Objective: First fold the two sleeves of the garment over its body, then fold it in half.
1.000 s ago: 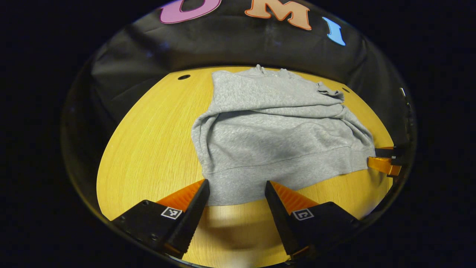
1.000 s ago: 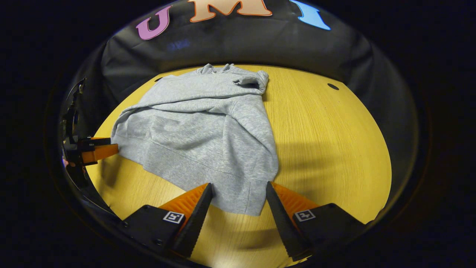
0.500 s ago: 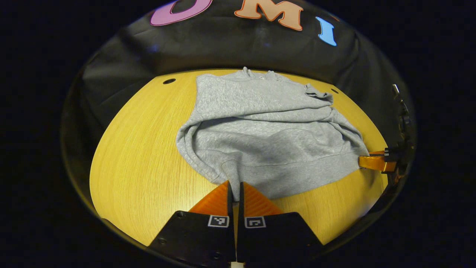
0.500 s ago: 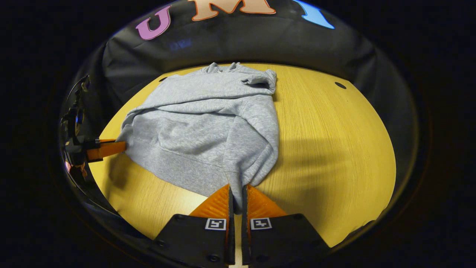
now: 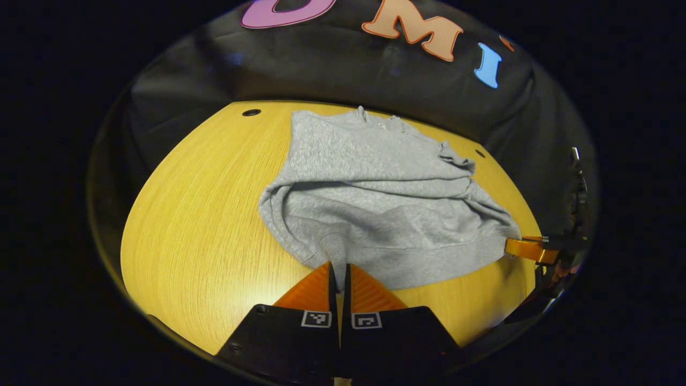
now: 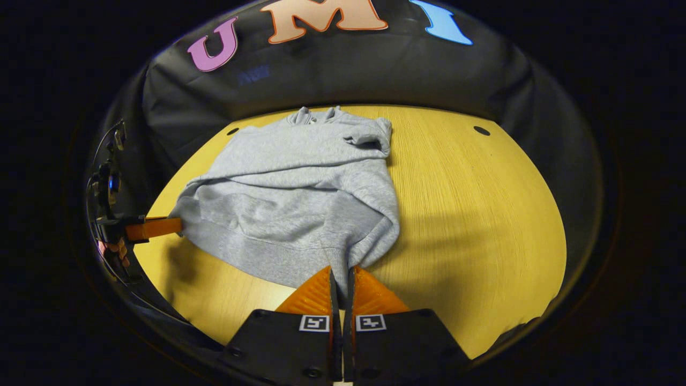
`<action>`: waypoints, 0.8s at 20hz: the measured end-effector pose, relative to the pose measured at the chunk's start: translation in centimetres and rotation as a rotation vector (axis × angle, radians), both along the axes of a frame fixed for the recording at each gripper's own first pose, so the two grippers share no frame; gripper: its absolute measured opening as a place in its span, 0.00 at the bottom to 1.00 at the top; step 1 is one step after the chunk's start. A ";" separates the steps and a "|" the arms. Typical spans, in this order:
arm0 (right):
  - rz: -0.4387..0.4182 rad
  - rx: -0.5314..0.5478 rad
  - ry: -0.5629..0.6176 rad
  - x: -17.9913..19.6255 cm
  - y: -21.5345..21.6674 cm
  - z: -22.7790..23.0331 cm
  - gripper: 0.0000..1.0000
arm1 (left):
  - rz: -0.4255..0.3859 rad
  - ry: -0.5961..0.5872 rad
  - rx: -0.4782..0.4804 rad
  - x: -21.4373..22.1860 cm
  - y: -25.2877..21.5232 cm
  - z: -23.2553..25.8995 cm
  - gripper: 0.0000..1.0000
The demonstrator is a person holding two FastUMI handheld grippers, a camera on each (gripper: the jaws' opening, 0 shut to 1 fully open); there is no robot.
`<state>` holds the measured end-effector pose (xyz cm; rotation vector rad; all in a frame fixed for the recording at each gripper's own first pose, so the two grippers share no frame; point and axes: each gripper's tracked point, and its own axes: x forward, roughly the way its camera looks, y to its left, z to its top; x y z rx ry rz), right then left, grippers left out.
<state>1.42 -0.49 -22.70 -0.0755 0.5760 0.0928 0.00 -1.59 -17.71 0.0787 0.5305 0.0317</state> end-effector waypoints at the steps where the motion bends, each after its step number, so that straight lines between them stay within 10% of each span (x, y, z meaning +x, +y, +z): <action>1: 0.006 0.004 -0.013 0.2 0.1 0.7 0.04 | -0.004 -0.017 -0.009 0.2 -0.2 0.9 0.00; 16: 0.035 0.042 -0.173 9.7 1.2 11.5 0.04 | -0.041 -0.209 -0.066 9.7 -1.4 12.5 0.00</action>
